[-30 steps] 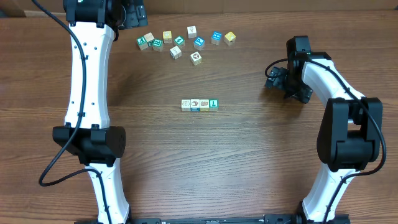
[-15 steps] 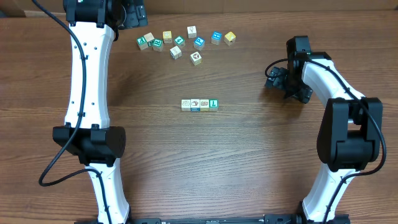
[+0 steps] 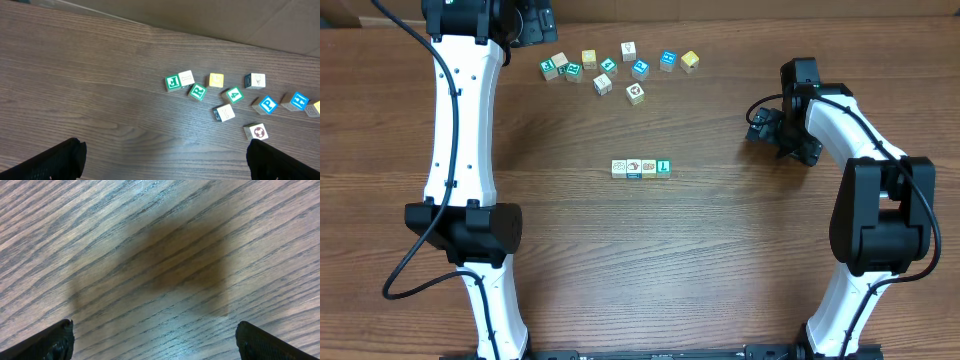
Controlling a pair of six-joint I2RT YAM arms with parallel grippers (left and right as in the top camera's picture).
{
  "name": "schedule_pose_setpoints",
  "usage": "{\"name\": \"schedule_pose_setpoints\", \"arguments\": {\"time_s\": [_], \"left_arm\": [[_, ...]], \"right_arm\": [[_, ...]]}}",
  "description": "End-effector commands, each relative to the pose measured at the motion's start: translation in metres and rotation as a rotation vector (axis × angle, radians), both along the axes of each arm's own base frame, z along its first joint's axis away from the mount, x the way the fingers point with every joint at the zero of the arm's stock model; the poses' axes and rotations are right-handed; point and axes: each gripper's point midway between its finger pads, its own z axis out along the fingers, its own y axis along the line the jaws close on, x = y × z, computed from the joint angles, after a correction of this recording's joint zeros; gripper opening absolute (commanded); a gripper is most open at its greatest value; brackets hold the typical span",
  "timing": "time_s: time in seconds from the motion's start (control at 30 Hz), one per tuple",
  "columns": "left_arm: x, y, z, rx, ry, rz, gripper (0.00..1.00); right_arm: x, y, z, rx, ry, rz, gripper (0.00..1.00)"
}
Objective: Form a horizontal line
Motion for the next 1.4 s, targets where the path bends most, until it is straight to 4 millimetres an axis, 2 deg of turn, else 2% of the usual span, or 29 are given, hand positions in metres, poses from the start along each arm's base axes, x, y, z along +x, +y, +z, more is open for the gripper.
{"name": "schedule_pose_setpoints", "arguments": {"time_s": [0.0,0.17,0.4,0.63,0.83,1.07,1.23,1.37], "left_arm": [[0.0,-0.003,0.004,0.011,-0.009,-0.012,1.0],[0.0,-0.003,0.004,0.011,-0.009,-0.012,1.0],[0.0,-0.003,0.004,0.011,-0.008,-0.012,1.0],[0.0,-0.003,0.004,0.011,-0.008,-0.012,1.0],[0.0,-0.003,0.004,0.011,-0.008,-0.012,1.0],[0.0,-0.003,0.004,0.011,-0.009,-0.012,1.0],[0.0,-0.003,0.004,0.011,-0.009,-0.012,1.0],[0.0,-0.002,0.004,0.011,-0.009,-0.012,1.0]], "right_arm": [[0.0,-0.003,0.003,-0.008,-0.008,-0.002,1.0],[0.006,-0.003,0.033,-0.007,-0.08,-0.002,1.0],[0.011,-0.003,0.105,-0.005,-0.253,-0.003,1.0],[0.002,-0.003,0.182,-0.003,-0.438,-0.003,1.0],[-0.015,-0.003,0.242,-0.001,-0.585,-0.004,1.0],[-0.047,-0.003,0.31,0.001,-0.764,-0.004,1.0],[-0.073,-0.004,0.348,0.002,-0.873,-0.005,1.0],[-0.093,-0.004,0.37,0.003,-0.936,-0.005,1.0]]}}
